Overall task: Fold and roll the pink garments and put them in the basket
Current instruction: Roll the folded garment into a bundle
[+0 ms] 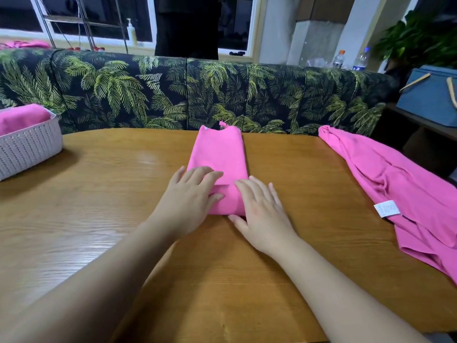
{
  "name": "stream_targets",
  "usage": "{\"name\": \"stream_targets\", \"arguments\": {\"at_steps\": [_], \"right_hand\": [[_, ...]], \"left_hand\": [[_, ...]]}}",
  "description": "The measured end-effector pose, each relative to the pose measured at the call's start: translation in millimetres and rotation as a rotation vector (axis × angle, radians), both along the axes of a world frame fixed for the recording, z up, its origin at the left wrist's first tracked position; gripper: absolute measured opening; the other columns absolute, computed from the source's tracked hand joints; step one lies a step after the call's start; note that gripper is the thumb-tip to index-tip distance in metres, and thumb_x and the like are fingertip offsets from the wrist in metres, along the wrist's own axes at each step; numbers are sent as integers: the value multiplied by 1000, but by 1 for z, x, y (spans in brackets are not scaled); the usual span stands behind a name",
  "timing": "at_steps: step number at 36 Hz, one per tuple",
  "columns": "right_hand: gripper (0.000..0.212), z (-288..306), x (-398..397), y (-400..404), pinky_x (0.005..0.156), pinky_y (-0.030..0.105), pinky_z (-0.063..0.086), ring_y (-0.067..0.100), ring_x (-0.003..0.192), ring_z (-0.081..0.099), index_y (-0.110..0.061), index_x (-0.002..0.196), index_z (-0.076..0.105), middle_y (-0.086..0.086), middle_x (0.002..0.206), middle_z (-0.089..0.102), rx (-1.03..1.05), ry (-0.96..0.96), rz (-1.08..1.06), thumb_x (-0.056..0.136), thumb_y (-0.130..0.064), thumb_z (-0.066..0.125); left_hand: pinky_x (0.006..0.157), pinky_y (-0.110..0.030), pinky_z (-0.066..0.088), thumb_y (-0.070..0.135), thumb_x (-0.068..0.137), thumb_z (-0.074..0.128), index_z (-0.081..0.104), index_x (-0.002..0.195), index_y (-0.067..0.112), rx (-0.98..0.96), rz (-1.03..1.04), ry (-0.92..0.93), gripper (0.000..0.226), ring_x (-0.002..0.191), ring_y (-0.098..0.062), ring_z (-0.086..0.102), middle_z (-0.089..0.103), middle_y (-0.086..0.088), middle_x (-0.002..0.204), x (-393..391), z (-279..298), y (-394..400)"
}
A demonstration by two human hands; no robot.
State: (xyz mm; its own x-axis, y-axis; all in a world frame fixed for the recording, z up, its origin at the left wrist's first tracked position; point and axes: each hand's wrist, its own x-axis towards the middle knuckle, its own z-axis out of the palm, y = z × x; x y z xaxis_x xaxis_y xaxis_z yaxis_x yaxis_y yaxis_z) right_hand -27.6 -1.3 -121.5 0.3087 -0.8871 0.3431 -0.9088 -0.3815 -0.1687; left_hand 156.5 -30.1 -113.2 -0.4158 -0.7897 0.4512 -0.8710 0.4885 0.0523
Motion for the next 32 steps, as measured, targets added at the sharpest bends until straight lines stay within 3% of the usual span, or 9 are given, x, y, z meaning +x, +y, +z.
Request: {"name": "stream_targets", "arguments": {"at_steps": [3, 9, 13, 15, 19, 21, 25, 28, 32], "right_hand": [[76, 4, -2, -16, 119, 37, 0, 12, 144, 14, -22, 149, 21, -6, 152, 25, 40, 12, -14, 88, -49, 58], [93, 12, -3, -41, 116, 37, 18, 20, 137, 28, -17, 146, 25, 0, 147, 28, 125, 29, -17, 75, -55, 72], [96, 12, -2, -49, 112, 38, 22, 21, 135, 21, -14, 143, 21, 2, 145, 17, 110, -9, -48, 73, -50, 76], [88, 8, -2, -50, 112, 37, 23, 21, 133, 25, -14, 140, 25, 2, 144, 21, 70, 10, -61, 76, -49, 74], [72, 2, -6, -45, 105, 34, 30, 18, 126, 37, -15, 135, 38, -1, 136, 39, 3, -47, -52, 79, -46, 72], [69, 4, -8, -40, 103, 32, 30, 17, 123, 40, -16, 134, 42, -2, 132, 43, 9, -71, -41, 80, -48, 70], [71, 8, -14, -19, 103, 31, 28, 14, 123, 40, -20, 135, 43, -5, 132, 47, 64, -110, -17, 79, -55, 67], [72, 7, -17, 7, 104, 30, 27, 12, 124, 40, -21, 135, 45, -7, 132, 47, 83, -123, 4, 77, -57, 68], [75, 3, -24, 48, 100, 32, 36, 12, 115, 44, -21, 127, 53, -8, 123, 52, 107, -204, 52, 68, -67, 61]], "left_hand": [[93, -41, 33, 48, 92, 38, 53, 119, 18, -182, -28, 32, 43, 105, -25, 48, 58, -6, 111, 0, -17, -3], [95, -46, 29, 66, 79, 45, 53, 130, 19, -239, 41, -46, 70, 110, -28, 43, 47, -7, 115, 8, -30, -15], [82, -46, 47, 58, 69, 67, 56, 131, 14, -151, 81, -88, 77, 94, -32, 57, 59, -9, 105, 7, -22, -27], [78, -45, 51, 56, 72, 62, 55, 132, 10, -46, 72, -80, 75, 89, -36, 61, 63, -11, 103, 8, -16, -31], [87, -46, 48, 47, 82, 65, 51, 132, 8, 76, 53, -31, 64, 100, -38, 56, 63, -13, 115, 9, -10, -31], [83, -44, 46, 48, 86, 62, 51, 128, 9, 97, 56, 4, 58, 99, -37, 56, 64, -12, 114, 8, -8, -26], [66, -36, 43, 62, 81, 41, 54, 114, 10, 88, -13, 77, 62, 80, -34, 58, 69, -9, 96, 11, -4, -1], [58, -28, 37, 60, 81, 42, 54, 105, 15, 45, -35, 71, 52, 69, -29, 59, 66, -2, 81, 13, -3, 30], [59, -31, 47, 61, 82, 44, 53, 102, 19, 36, -43, 89, 47, 72, -26, 61, 66, 2, 83, 12, -5, 76]]}}
